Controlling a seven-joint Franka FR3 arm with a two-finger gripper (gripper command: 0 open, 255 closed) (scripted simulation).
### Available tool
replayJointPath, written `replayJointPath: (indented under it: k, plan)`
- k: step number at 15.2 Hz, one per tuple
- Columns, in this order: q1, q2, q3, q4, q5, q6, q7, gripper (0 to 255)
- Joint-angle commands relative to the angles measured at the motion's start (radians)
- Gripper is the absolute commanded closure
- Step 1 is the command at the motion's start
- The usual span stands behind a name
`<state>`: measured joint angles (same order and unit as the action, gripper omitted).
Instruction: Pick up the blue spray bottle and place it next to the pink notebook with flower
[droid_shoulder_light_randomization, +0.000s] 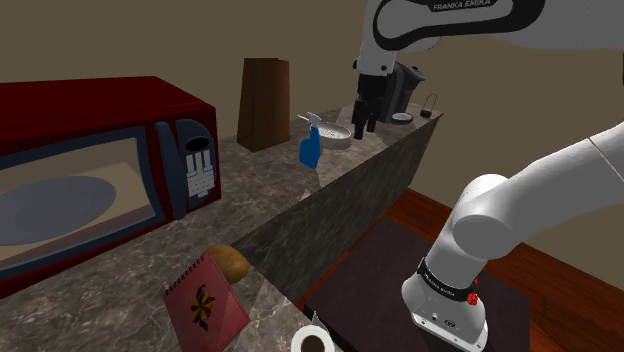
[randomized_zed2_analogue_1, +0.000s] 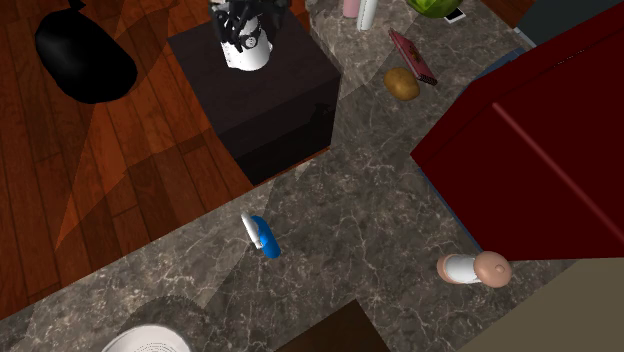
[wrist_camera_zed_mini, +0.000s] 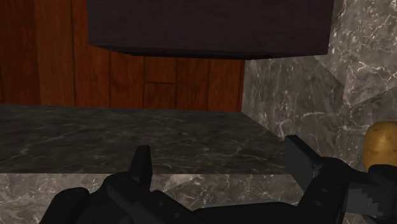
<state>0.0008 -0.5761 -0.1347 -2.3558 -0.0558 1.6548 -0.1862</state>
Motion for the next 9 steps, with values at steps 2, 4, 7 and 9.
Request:
replayJointPath:
  k: [2,4,7,9]
  plan:
    - [-0.006,0.106,-0.032,0.056,-0.010,0.066,-0.035,0]
    - [-0.009,0.175,-0.052,0.100,-0.012,0.101,-0.059,0]
    - [-0.014,0.280,-0.081,0.174,-0.006,0.146,-0.095,0]
    - [-0.017,0.351,-0.098,0.229,0.002,0.171,-0.121,0]
